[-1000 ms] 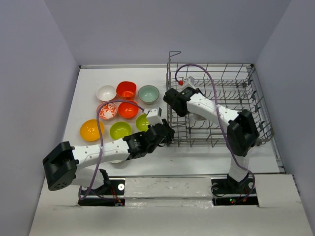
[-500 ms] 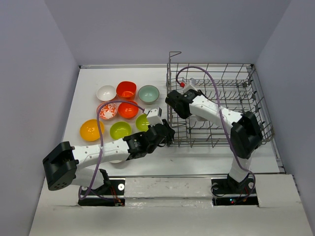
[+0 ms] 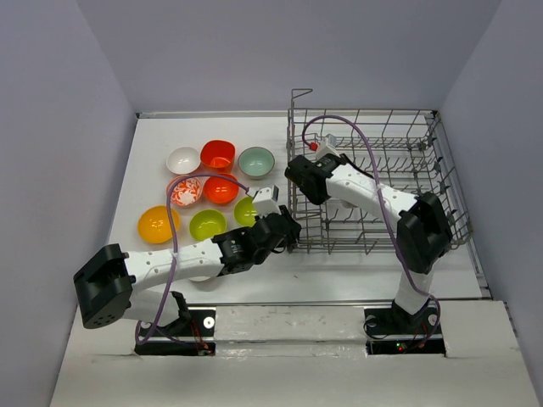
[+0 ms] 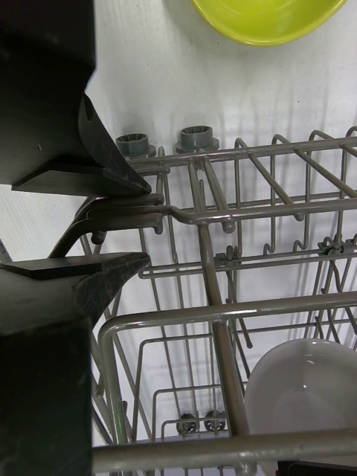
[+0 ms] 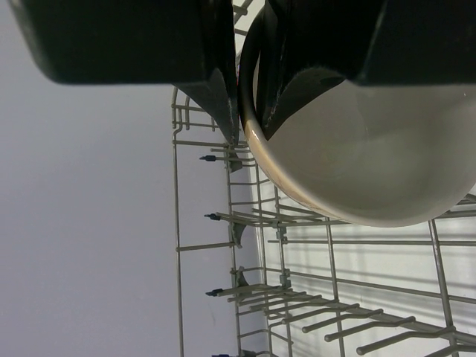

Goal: Load the bowls into the dish rack
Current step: Insert the bowl into the dish rack.

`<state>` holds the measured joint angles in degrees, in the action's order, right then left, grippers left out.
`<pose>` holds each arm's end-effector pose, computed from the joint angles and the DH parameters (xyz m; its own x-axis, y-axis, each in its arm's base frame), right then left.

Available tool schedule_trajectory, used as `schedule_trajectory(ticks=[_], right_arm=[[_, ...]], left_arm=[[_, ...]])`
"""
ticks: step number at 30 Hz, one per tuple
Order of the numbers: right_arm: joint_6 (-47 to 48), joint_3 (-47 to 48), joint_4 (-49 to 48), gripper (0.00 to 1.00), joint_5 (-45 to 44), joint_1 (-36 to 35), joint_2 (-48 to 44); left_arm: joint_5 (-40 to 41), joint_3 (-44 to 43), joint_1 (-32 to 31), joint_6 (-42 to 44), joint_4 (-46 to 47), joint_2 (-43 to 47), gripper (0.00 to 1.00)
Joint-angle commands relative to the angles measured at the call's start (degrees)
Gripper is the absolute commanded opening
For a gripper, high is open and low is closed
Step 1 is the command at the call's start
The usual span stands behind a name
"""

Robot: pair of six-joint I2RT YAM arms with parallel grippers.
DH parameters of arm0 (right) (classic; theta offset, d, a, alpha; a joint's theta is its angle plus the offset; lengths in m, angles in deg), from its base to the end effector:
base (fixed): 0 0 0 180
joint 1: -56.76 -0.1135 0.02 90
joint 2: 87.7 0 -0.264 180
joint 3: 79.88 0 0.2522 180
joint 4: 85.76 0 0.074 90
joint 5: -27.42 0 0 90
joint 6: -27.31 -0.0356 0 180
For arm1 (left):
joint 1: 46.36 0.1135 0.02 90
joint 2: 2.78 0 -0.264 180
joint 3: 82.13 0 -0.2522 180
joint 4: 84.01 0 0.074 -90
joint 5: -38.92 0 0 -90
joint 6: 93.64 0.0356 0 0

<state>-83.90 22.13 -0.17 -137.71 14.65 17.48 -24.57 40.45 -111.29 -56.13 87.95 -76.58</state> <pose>0.2773 0.2043 0.2712 -0.7481 -0.5510 -0.3698 0.1224 0.4331 -0.8930 0.1350 -0.2511 0.2521 -0.6130 -0.3648 -0.7008 0.2497 0.7521 -0.6099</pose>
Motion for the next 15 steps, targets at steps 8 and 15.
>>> schedule_trajectory(ticks=[8, 15], right_arm=[[-4.98, 2.19, 4.98, 0.08, -4.50, 0.54, 9.68], [-4.98, 0.35, 4.37, 0.11, -3.53, 0.54, 9.86]], left_arm=[[-6.37, -0.29, -3.28, 4.76, 2.37, 0.85, 0.00], [-6.46, -0.20, -3.28, 4.76, 2.46, 0.85, 0.00]])
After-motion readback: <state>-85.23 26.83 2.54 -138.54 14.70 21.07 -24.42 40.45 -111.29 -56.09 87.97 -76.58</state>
